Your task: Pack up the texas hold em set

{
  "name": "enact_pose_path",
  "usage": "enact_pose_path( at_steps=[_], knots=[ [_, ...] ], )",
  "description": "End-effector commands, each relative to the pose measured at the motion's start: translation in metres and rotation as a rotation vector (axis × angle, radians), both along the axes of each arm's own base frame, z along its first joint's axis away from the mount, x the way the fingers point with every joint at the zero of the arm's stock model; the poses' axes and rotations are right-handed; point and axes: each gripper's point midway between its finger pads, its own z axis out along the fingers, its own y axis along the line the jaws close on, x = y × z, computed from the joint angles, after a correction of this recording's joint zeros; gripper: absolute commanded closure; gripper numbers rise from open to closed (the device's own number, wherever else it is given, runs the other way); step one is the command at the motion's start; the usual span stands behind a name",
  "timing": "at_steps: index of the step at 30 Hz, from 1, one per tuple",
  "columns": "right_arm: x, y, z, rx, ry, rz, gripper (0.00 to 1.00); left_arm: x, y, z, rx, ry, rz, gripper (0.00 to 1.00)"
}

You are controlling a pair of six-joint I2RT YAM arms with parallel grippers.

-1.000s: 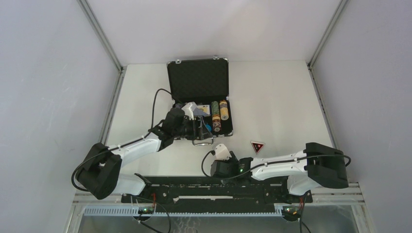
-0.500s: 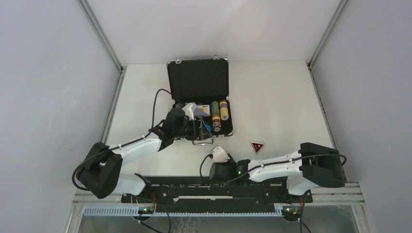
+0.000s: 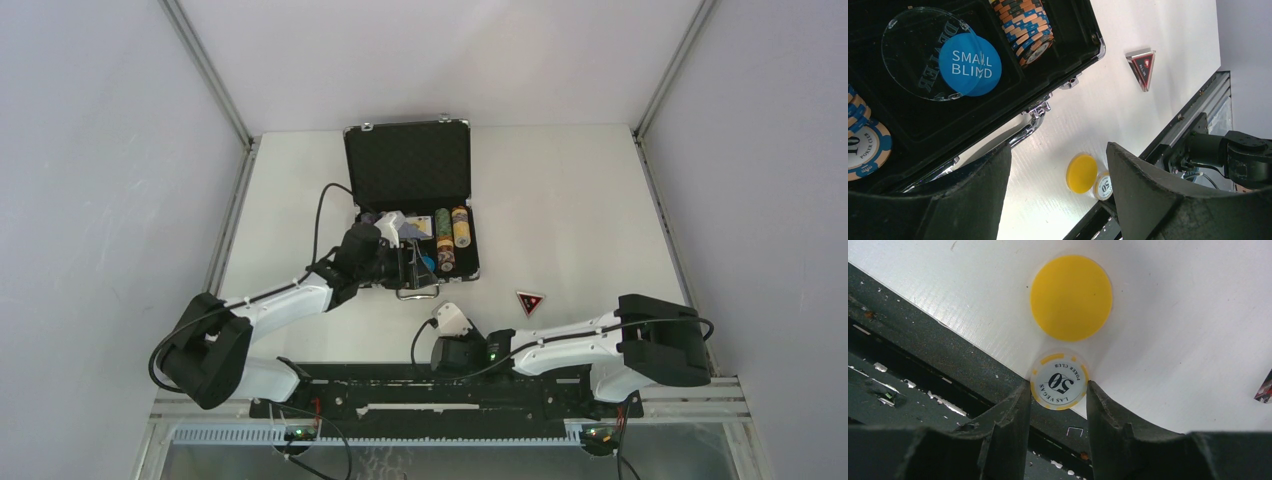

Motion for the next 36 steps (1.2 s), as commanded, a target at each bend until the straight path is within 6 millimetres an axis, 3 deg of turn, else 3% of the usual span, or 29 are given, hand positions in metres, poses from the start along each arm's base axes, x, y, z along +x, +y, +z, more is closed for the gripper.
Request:
enact_pose_path(
  at_steps=[1, 17, 30, 36],
  knots=[
    [-0.004, 0.012, 0.000, 0.033, 0.019, -0.008, 0.57, 0.007, -0.004, 0.013, -0.023, -0.038, -0.007, 0.26],
    [0.008, 0.007, 0.010, 0.041, -0.021, -0.046, 0.70, 0.007, -0.004, 0.013, -0.024, -0.038, -0.007, 0.26],
    [0.022, 0.001, 0.028, 0.072, -0.061, -0.078, 0.72, 0.008, -0.003, 0.013, -0.017, -0.041, -0.001, 0.26],
    [0.026, 0.000, 0.026, 0.062, -0.062, -0.084, 0.72, 0.008, -0.002, 0.012, -0.015, -0.040, 0.000, 0.25]
  ],
)
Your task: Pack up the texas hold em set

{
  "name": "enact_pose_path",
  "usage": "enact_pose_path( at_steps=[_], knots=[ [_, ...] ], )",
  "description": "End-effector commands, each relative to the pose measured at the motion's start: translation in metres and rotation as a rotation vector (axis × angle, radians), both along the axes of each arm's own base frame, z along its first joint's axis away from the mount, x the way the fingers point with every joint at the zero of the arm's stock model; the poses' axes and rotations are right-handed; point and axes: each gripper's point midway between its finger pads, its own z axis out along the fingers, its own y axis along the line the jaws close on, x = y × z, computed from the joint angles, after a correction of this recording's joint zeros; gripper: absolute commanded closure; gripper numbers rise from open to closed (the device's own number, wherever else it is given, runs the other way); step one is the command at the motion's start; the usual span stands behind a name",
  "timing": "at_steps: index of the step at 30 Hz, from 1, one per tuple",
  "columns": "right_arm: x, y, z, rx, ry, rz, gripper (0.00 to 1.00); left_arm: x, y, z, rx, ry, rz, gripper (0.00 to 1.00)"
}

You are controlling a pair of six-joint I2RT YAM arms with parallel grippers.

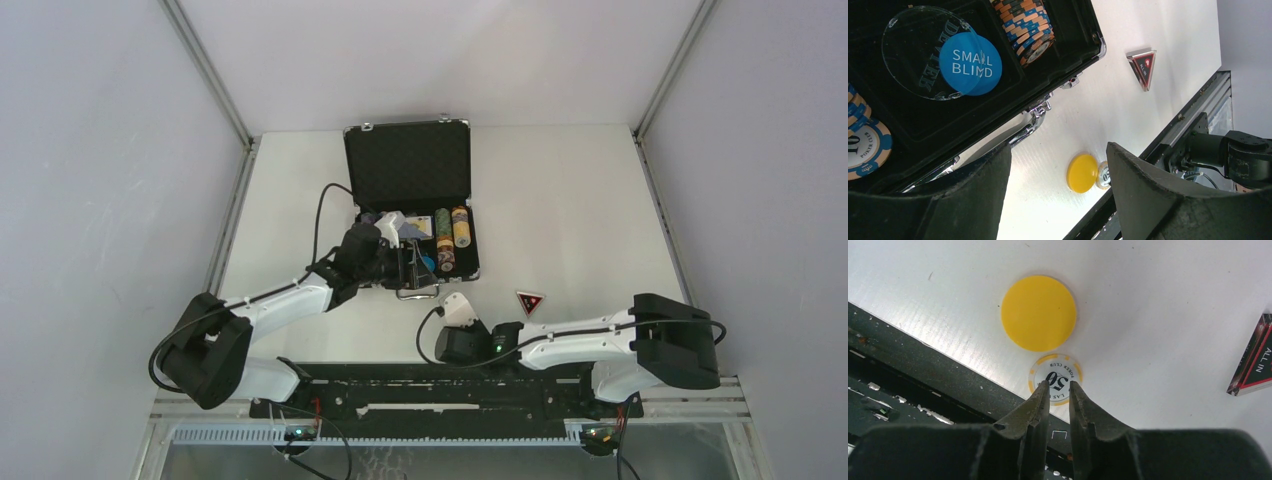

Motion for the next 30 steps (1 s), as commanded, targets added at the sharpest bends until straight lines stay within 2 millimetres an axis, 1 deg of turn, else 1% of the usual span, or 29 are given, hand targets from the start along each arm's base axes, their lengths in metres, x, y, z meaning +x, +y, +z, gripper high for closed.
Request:
enact_pose_path(
  at_steps=[1, 3, 5, 10, 12, 13, 18, 23, 28, 30],
  knots=[
    [0.009, 0.007, 0.010, 0.033, -0.032, -0.020, 0.70, 0.008, -0.002, 0.013, -0.016, -0.042, 0.000, 0.25],
    [0.011, 0.006, 0.009, 0.031, -0.037, -0.033, 0.61, 0.008, -0.002, 0.013, -0.016, -0.042, -0.001, 0.26],
    [0.014, 0.006, 0.009, 0.041, -0.034, -0.057, 0.60, 0.008, -0.002, 0.013, -0.016, -0.042, -0.001, 0.25],
    [0.023, 0.006, 0.012, 0.074, -0.030, -0.098, 0.73, 0.008, -0.002, 0.012, -0.013, -0.043, -0.001, 0.26],
    [0.024, 0.004, 0.010, 0.064, -0.025, -0.101, 0.86, 0.008, -0.002, 0.013, -0.014, -0.043, 0.000, 0.25],
    [0.022, 0.005, 0.009, 0.063, -0.018, -0.097, 0.88, 0.008, -0.002, 0.013, -0.015, -0.044, 0.000, 0.26],
    [0.013, 0.008, 0.005, 0.059, 0.000, -0.080, 0.95, 0.008, -0.002, 0.013, -0.018, -0.042, -0.002, 0.25],
    [0.004, 0.009, -0.002, 0.048, 0.017, -0.069, 1.00, 0.007, -0.003, 0.014, -0.022, -0.042, -0.005, 0.26],
    [-0.006, 0.017, -0.006, 0.060, 0.043, -0.041, 1.00, 0.007, -0.003, 0.015, -0.023, -0.045, -0.005, 0.26],
    [-0.009, 0.020, -0.004, 0.068, 0.051, -0.036, 1.00, 0.007, -0.003, 0.015, -0.023, -0.046, -0.004, 0.26]
  ],
)
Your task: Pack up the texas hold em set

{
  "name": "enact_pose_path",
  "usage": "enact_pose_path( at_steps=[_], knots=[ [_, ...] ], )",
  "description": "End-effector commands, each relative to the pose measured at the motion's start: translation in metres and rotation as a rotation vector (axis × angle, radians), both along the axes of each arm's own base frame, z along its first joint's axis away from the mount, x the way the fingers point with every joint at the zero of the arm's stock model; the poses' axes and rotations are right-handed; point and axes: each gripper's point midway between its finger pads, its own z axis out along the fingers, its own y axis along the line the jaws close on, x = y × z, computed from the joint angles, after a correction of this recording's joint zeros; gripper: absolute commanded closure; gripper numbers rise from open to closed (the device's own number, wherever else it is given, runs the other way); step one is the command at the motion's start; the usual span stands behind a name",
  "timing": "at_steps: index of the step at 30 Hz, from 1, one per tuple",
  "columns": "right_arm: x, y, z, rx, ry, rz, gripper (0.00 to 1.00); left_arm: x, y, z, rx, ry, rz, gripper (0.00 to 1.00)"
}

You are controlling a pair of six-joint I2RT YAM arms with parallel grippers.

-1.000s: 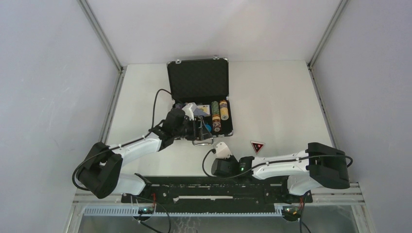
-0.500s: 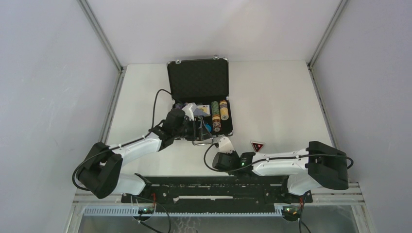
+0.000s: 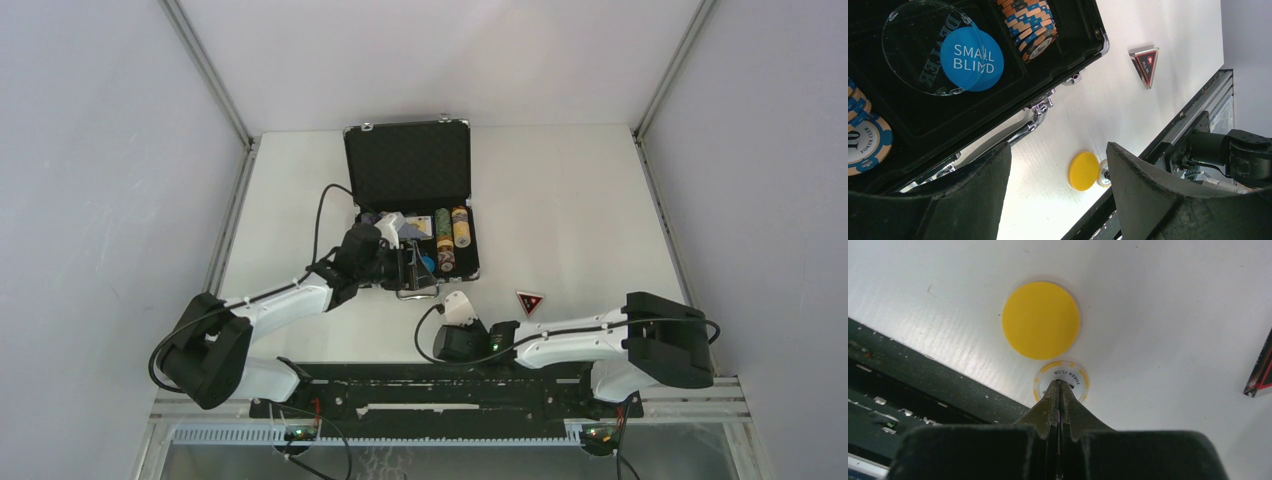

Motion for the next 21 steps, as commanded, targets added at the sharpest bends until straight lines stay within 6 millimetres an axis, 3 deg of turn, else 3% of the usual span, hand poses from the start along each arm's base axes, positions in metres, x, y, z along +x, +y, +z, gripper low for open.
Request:
enact_pose_path(
  at_steps=[1, 21],
  knots=[
    [-0.011, 0.019, 0.006, 0.055, 0.031, 0.014, 1.00, 0.009, -0.004, 0.017, -0.031, -0.056, -0.004, 0.26],
    [-0.022, 0.043, 0.017, 0.095, 0.042, 0.080, 1.00, 0.008, -0.004, 0.019, -0.034, -0.057, -0.008, 0.26]
  ],
)
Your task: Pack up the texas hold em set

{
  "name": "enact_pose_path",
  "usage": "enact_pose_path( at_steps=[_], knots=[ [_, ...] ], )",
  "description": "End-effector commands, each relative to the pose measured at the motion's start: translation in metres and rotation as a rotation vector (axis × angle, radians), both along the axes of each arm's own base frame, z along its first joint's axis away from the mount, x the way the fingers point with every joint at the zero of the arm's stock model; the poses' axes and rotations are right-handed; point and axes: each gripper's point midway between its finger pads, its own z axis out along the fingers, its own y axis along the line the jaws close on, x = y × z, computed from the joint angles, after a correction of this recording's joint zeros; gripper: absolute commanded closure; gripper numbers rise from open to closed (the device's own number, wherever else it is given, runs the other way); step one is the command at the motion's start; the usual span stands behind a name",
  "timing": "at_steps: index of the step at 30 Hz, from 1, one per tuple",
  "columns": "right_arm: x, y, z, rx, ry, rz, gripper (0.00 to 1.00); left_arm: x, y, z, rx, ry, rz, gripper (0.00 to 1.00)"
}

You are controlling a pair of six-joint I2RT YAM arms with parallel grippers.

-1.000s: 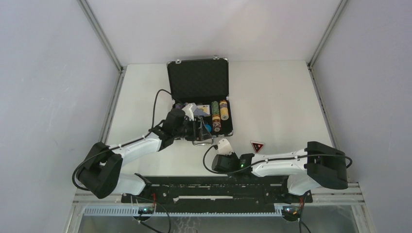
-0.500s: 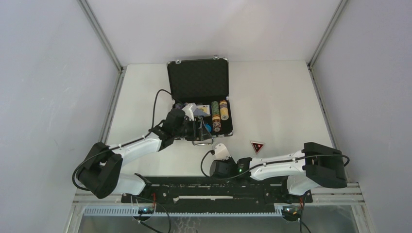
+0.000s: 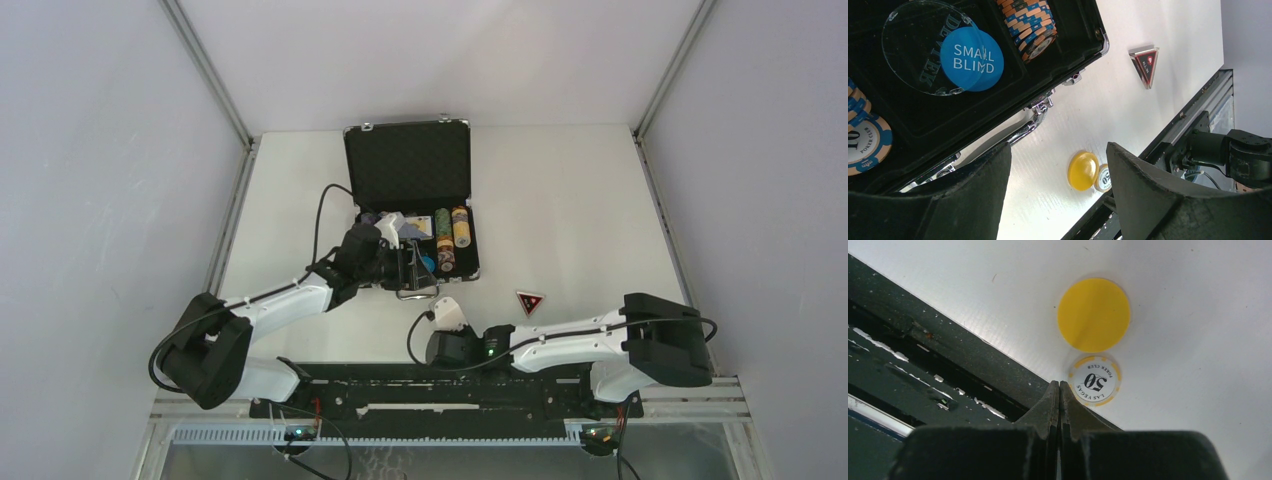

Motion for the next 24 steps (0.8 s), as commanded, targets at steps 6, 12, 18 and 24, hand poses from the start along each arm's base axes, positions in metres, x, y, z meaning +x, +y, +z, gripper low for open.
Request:
enact_pose_path(
  at_steps=[6, 12, 18, 24],
  knots=[
    [0.009, 0.008, 0.013, 0.023, -0.038, -0.044, 1.00, 0.008, -0.004, 0.020, -0.037, -0.061, -0.008, 0.25],
    [0.032, -0.002, 0.022, 0.040, -0.076, -0.103, 1.00, 0.009, -0.002, 0.021, -0.031, -0.074, 0.003, 0.26],
    [0.061, 0.005, 0.027, 0.087, -0.070, -0.099, 0.51, 0.022, 0.018, 0.018, 0.018, -0.088, 0.101, 0.21],
    [0.073, 0.020, 0.026, 0.098, -0.044, -0.048, 0.29, 0.029, 0.037, 0.016, 0.024, -0.081, 0.179, 0.05]
  ],
)
